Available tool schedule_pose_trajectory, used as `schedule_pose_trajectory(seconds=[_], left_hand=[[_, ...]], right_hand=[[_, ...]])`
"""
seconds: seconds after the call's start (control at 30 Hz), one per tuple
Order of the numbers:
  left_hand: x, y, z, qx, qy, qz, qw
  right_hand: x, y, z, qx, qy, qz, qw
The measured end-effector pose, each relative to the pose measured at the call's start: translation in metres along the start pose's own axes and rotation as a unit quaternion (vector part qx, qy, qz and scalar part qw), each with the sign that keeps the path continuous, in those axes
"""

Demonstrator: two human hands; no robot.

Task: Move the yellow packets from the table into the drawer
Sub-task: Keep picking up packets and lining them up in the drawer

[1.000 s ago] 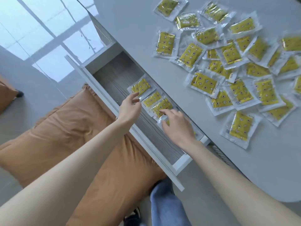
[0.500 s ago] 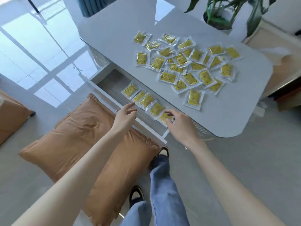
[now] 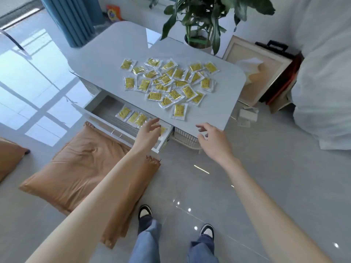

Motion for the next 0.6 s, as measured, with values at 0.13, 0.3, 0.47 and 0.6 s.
schedule_pose_trajectory(seconds=[0.13,0.3,0.47,0.6], left_hand=[[-0.059,0.017,0.030,-0.010,-0.004,-0.007,1.000],[-0.124,0.032,0.062,-0.008,-0.020,0.016,1.000],[-0.173,0.033,0.091,0.022,-0.010,0.005,1.000],[-0.193,0.015,0.103,0.030,-0.010,0.006,0.999]], right_hand=[[0.054,0.011,0.050,0.000,-0.002,0.009,1.000],[0.116,0.015,0.097,0.047,0.033,-0.003,0.998],[0.176,0.001,0.129,0.078,0.064,0.001,0.995],[0.209,-0.031,0.142,0.081,0.057,-0.006,0.995]])
Point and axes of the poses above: each hand's wrist, its own y-axis away from the middle knuckle, its own x-axis out of the back of the hand, z = x × y, the point moved 3 cm from there along -y, towards the middle knuckle, and after that the axes turned 11 degrees about -x, right-handed, at the moved point
